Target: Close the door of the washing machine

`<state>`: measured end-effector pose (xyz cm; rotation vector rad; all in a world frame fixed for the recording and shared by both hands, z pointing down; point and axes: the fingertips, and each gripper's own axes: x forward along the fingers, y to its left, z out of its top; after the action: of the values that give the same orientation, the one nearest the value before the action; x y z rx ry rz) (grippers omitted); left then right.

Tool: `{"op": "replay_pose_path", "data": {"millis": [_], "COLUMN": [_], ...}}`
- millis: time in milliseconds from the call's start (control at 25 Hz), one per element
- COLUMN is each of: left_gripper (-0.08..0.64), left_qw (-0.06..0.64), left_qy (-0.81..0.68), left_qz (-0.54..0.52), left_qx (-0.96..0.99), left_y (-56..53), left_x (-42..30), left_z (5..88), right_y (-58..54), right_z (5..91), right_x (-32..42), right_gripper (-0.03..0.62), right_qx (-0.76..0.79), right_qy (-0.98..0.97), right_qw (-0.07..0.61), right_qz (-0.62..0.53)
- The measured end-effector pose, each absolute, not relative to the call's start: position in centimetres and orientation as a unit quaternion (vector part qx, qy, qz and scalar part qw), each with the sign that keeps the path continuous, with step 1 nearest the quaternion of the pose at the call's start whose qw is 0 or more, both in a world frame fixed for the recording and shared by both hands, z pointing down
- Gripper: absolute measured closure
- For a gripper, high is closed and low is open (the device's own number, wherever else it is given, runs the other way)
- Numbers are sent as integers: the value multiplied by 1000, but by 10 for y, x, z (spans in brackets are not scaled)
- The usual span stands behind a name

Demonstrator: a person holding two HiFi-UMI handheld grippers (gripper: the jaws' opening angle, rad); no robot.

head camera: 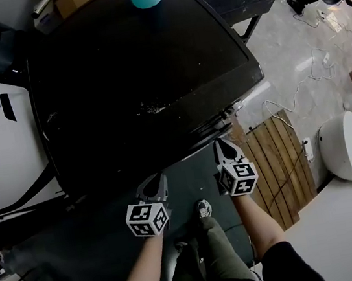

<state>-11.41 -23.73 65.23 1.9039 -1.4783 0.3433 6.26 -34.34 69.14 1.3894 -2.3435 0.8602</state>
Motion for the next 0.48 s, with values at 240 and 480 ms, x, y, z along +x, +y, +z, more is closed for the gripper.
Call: {"op": "replay_pose_path", "data": {"millis": [240,480], "left_gripper": [551,551], "left_qw": [347,341], "left_qy": [-561,-565], "left_qz": [131,129], "left_qx": [740,740], "left_y": [-240,-242], "left_x": [-113,-114], "left_z": [655,656], "right_y": [-346,-352], "right_z": [689,694], "right_x": [60,57], "right_gripper": [592,594], "right_qx": [486,473], "right_qy": [-809,-812], "right_qw": [136,136], "right_qz": [302,313]}}
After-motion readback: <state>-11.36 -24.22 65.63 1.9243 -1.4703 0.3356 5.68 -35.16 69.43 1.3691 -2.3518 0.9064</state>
